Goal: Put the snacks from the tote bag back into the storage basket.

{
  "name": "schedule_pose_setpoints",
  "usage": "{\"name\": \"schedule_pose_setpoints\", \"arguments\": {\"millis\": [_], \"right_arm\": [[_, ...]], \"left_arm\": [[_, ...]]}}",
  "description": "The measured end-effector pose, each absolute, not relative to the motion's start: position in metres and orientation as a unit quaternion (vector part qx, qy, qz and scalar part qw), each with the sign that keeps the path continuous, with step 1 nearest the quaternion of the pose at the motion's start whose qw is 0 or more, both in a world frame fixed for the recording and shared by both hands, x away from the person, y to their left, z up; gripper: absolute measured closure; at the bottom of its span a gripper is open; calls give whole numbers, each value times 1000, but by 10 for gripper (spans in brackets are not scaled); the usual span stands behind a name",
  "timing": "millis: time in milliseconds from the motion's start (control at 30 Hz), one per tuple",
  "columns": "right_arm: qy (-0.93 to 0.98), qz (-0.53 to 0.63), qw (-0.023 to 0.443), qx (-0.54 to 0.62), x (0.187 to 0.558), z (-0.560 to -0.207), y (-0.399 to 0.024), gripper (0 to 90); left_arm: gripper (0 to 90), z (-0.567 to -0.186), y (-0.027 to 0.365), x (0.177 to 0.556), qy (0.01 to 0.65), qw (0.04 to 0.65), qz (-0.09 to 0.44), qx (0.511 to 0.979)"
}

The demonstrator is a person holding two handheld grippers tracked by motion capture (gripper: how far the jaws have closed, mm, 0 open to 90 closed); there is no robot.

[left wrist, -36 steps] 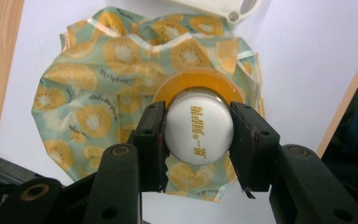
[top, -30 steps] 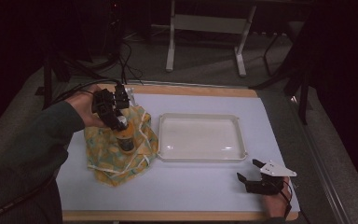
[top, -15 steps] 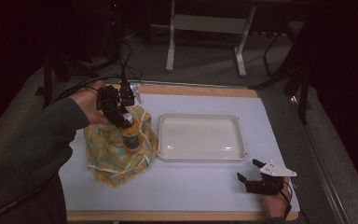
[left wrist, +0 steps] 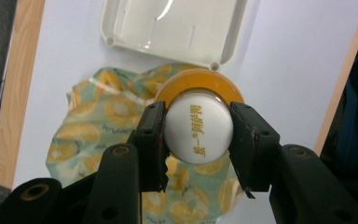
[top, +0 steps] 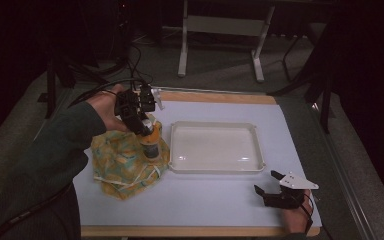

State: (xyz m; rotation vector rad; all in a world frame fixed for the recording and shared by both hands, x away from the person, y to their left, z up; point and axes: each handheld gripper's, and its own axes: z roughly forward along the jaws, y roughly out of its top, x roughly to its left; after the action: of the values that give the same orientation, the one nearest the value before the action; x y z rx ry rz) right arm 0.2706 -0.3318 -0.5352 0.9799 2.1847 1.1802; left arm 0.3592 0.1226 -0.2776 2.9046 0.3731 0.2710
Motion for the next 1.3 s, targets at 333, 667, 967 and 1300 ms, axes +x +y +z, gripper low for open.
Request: {"name": "schedule_pose_setpoints", "arguments": {"millis": [333, 667, 967, 1300], "right_arm": [[796, 430, 234, 357, 270, -535, -332, 144], [796, 430, 234, 357, 270, -535, -332, 144], [795, 431, 234, 357, 270, -535, -332, 144], [795, 431, 234, 357, 270, -535, -332, 144]], "left_arm": [[590, -282, 106, 364, 115, 99, 85, 985], [590, -282, 90, 367, 108, 105, 83, 985], [590, -285, 76, 373, 98, 109, 90, 985], [589, -292, 60, 379, 100, 109, 76, 986]]}}
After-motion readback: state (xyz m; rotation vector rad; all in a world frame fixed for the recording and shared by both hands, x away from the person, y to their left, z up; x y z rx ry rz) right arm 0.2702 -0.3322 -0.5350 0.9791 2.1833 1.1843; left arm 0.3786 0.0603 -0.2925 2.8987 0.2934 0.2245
